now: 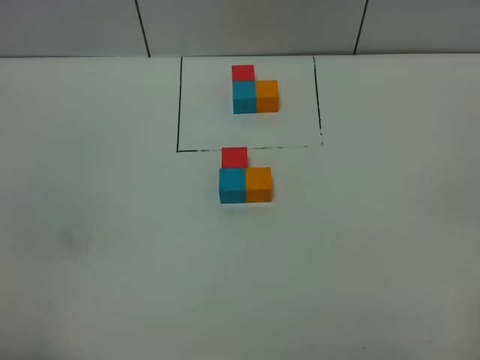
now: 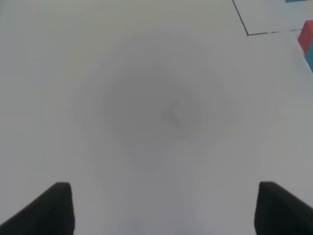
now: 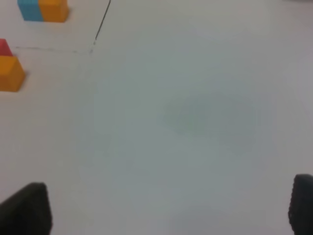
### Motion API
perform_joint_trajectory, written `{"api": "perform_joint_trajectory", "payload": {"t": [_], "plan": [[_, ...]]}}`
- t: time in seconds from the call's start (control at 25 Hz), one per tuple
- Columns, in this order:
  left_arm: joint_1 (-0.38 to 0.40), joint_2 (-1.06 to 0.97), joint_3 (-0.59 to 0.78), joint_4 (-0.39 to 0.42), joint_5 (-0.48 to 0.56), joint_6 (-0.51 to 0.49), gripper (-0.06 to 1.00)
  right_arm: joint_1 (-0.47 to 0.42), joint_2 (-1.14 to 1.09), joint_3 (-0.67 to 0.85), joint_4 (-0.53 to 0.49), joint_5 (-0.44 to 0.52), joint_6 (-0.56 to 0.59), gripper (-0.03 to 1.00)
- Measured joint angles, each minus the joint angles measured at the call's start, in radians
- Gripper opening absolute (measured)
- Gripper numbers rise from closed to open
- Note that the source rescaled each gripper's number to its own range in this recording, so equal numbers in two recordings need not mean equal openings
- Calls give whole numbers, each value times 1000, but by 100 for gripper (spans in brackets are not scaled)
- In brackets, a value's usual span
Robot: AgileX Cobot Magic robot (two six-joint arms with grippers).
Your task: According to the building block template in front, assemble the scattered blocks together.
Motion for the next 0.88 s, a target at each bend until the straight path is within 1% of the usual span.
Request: {"api": "perform_joint_trajectory", "payload": {"t": [0.12,0.36,0.88], "plan": [[0,1,0,0,0,0,78,5,0,0,-2,0,6,96],[0,1,0,0,0,0,78,5,0,0,-38,0,65,94],[0,1,0,0,0,-1,78,5,0,0,-44,0,75,87]]}}
